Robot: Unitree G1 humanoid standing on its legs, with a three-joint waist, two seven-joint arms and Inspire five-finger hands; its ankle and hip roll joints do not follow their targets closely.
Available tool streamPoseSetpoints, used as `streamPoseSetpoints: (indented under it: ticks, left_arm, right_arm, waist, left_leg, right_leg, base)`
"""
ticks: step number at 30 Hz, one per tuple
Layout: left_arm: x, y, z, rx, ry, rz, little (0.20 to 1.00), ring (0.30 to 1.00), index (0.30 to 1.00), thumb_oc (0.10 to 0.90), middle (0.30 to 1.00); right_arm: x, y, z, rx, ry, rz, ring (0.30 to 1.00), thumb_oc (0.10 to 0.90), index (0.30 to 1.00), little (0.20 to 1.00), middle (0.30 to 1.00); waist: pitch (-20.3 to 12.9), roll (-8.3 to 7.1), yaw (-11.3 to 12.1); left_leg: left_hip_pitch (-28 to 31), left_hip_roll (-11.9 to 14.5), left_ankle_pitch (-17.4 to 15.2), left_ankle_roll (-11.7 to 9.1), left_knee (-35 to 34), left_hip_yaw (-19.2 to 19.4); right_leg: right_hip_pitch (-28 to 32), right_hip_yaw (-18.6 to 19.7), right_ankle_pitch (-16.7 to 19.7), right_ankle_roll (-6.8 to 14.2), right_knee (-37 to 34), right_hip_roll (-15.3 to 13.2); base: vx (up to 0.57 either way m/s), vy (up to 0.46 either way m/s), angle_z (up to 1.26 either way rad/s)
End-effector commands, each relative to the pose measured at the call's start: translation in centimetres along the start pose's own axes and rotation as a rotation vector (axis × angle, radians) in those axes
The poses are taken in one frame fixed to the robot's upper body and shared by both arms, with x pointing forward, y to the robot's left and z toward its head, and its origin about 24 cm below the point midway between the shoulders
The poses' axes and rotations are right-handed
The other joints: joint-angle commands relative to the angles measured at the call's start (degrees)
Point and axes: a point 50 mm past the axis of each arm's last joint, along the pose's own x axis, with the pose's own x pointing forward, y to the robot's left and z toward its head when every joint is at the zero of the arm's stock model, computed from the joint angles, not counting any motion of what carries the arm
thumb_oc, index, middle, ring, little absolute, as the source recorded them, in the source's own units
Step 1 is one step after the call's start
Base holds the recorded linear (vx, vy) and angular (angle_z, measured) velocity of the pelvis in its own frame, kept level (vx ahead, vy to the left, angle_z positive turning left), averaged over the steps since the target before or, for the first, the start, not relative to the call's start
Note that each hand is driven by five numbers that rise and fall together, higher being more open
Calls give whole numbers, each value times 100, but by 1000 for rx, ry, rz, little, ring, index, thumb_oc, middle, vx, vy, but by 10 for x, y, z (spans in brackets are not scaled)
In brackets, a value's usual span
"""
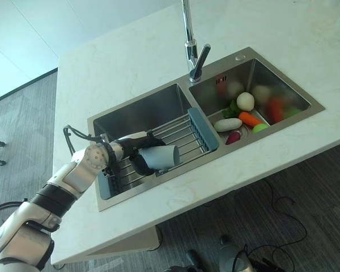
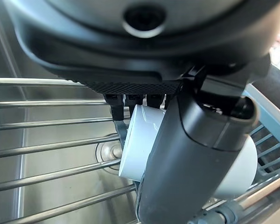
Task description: Place the dishes in the dishwasher.
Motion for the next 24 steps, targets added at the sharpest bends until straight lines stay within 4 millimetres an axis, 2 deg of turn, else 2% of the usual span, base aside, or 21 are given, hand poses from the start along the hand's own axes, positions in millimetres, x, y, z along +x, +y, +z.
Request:
streamPoseSetpoints:
  ticks: [1,21,22,23,24]
  left_arm:
    - [-6,44,28,110,-72,159,900,900,900,800,900]
    - [6,31,26,151,-59,147,900,900,900,800,900]
    - [6,30,27,164,-65,142,465,465,465,510,465]
    - [6,29,28,168,-69,138,338,338,338,425,338]
    - [7,29,29,182,-70,124,300,300,300,400,300]
  right_arm:
    - [-13,-29,-6,14,-2,-55,900,800,900,900,900]
    - [-13,-28,2,-7,-22,-48,900,800,900,900,900]
    - [-12,-28,2,-7,-23,-47,900,800,900,900,900]
    - [-13,-28,2,-7,-23,-48,900,800,900,900,900]
    - [-13,-28,2,-6,-23,-48,900,800,900,900,900]
  waist:
    - [-369,22,-141]
    - [-314,72,-215]
    - [-322,79,-212]
    - [-314,81,-216]
    - [-315,83,-215]
  left_leg:
    - [-344,440,-998,-496,1079,-189]
    - [-373,465,-978,-537,1079,-135]
    - [-401,473,-945,-544,1079,-128]
    - [-374,466,-975,-542,1079,-135]
    - [-374,467,-973,-544,1079,-130]
  right_leg:
    - [-203,0,-178,871,88,-402]
    - [-257,5,-167,877,88,-434]
    - [-288,10,-136,867,88,-429]
    - [-257,2,-165,879,88,-438]
    - [-257,-4,-163,882,88,-445]
  base:
    - [0,0,0]
    - [-6,1,0]
    - [0,0,0]
    - [0,0,0]
    - [0,0,0]
